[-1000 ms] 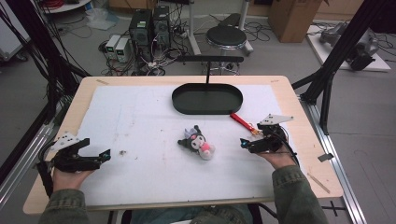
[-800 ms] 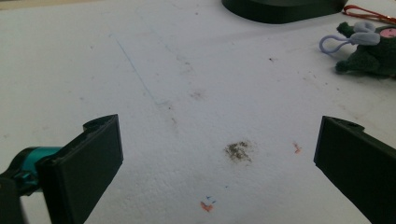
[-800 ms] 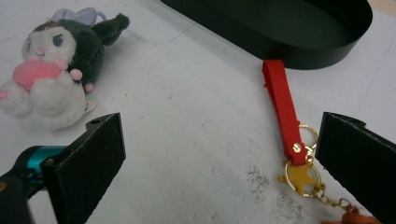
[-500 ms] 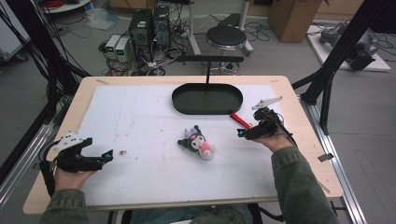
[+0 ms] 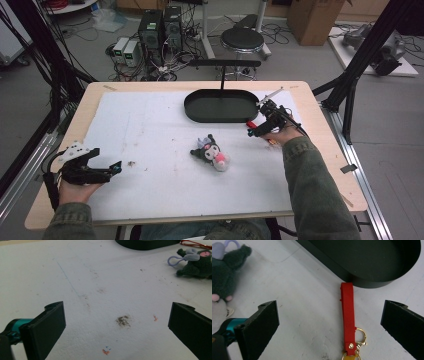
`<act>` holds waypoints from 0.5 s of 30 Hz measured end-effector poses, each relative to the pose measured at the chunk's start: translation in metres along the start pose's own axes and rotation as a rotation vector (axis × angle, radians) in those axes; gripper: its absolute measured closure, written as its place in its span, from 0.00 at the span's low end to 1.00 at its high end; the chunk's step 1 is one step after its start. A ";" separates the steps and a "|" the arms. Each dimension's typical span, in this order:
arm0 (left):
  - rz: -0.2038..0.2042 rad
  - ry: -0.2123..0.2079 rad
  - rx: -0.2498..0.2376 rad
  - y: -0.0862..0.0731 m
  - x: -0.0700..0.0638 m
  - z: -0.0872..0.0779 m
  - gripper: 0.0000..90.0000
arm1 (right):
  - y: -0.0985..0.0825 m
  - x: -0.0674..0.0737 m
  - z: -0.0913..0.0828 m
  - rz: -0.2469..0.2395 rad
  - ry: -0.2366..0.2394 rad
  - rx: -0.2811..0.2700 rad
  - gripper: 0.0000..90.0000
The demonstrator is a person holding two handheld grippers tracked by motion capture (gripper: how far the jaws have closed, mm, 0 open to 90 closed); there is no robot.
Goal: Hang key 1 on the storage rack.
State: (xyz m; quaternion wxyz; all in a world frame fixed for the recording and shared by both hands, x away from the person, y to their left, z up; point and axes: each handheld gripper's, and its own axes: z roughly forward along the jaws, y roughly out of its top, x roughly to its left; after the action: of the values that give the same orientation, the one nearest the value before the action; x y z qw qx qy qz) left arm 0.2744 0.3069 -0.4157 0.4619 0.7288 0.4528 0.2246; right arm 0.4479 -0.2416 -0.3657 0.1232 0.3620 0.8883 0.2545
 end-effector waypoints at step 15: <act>0.001 -0.005 -0.003 0.000 0.001 0.001 0.02 | 0.022 -0.023 0.033 0.025 0.033 0.112 0.03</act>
State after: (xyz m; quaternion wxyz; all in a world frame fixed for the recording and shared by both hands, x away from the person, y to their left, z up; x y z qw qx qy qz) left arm 0.2754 0.3070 -0.4159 0.4638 0.7291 0.4509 0.2238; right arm 0.4903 -0.2323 -0.3807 0.0846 0.3751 0.8985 0.2117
